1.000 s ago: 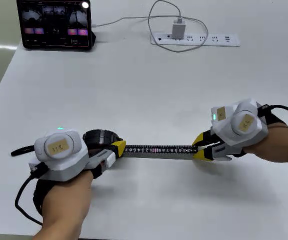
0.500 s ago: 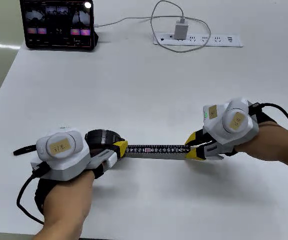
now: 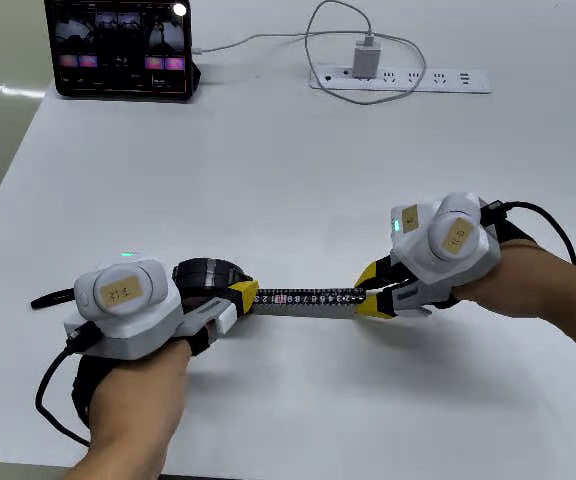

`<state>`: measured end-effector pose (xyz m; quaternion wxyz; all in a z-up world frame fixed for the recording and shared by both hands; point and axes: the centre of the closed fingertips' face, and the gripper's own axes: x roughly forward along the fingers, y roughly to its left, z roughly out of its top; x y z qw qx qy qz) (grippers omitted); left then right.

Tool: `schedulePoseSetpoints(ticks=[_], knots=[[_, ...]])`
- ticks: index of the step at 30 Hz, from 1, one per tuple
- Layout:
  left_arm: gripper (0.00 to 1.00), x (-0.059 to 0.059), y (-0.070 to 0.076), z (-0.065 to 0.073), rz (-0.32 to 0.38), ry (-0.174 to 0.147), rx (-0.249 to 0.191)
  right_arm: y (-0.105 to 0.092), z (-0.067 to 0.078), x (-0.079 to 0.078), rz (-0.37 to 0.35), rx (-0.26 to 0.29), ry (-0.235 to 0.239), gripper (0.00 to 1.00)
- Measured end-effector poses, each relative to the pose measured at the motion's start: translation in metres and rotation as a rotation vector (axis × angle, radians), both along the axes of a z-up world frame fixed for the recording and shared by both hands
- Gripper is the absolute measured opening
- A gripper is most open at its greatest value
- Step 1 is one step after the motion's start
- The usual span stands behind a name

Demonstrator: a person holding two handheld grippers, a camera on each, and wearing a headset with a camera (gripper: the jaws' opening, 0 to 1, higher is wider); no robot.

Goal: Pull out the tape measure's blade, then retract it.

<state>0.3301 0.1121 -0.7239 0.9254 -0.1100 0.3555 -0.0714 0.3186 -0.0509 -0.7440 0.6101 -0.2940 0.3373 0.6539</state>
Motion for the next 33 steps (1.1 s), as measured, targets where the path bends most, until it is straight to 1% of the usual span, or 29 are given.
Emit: schedulePoseSetpoints(ticks=[13, 19, 26, 29, 33], knots=[[0.57, 0.0, 0.0, 0.001, 0.0, 0.003, -0.009, 0.026, 0.002, -0.001, 0.018, 0.027, 0.017, 0.1], [0.57, 0.0, 0.0, 0.001, 0.002, 0.003, -0.014, 0.034, 0.001, -0.002, 0.022, 0.033, 0.022, 0.1], [0.58, 0.0, 0.001, 0.0, 0.004, 0.005, -0.019, 0.044, 0.001, -0.002, 0.029, 0.039, 0.023, 0.1], [0.57, 0.0, 0.001, 0.0, 0.002, 0.007, -0.018, 0.048, -0.001, -0.004, 0.038, 0.038, 0.013, 0.1], [0.57, 0.0, 0.001, 0.0, 0.004, 0.007, -0.019, 0.054, 0.0, -0.003, 0.04, 0.047, 0.017, 0.1]])
